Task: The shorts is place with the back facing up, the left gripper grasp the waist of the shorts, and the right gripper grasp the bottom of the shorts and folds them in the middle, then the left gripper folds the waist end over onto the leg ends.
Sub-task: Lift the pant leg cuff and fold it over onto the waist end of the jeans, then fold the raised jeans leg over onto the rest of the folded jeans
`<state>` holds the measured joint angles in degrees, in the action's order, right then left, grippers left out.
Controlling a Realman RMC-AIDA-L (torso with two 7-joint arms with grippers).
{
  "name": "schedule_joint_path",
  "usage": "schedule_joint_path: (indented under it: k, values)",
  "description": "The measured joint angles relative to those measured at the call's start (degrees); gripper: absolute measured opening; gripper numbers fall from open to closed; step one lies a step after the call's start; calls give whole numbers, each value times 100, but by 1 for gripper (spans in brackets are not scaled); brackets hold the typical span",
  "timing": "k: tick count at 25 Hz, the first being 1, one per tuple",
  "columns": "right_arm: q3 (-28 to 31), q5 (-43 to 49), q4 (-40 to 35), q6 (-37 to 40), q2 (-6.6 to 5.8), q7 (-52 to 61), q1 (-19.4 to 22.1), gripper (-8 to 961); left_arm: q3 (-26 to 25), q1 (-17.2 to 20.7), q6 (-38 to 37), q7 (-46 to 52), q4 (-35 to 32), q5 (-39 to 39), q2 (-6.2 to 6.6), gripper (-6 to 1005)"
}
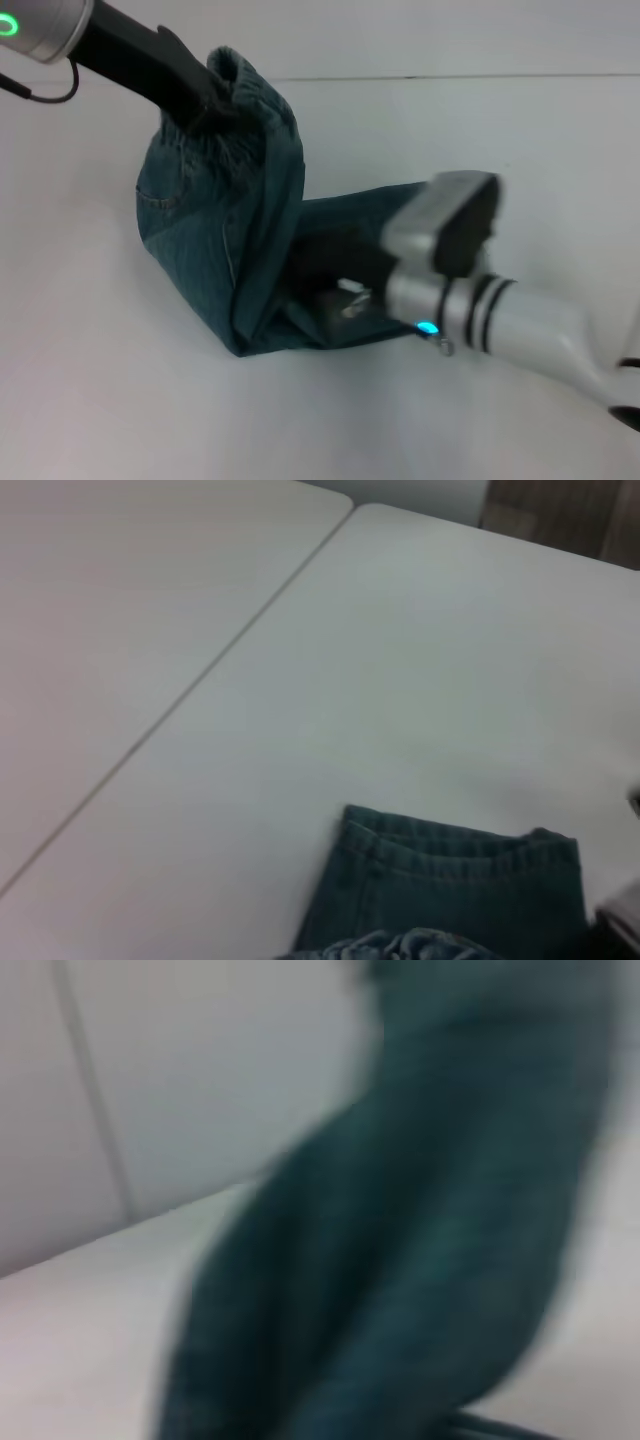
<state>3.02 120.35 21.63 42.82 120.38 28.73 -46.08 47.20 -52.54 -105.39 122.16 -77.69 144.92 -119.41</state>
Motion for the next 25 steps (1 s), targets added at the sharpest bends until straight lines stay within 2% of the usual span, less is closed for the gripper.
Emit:
schedule_joint_path:
  k: [3,7,10,12,19,25]
  values:
    - [276,-25,-465,697,-14,285,419,51,17,3,-78,-89,22,0,-70,81]
    - [1066,-39,-1029,1458,-25,639,843,60,90,-13,-124,-156,28,-6,-226,91]
    - [1670,-39,-1383,1860,-43,823,960,66,207,-17,-97,-211,97,-84,-367,105]
    - [1940,-38,-1566,2080,-48,927,966,71,300,-17,-40,-214,194,-136,-416,115]
    - [2824,-35,-1826,2737,-74,1142,980,86,664,20,611,-221,967,-781,-451,148]
    - [2983,-29,-1900,2832,-76,1199,969,99,950,54,1394,-389,1740,-1425,-454,177]
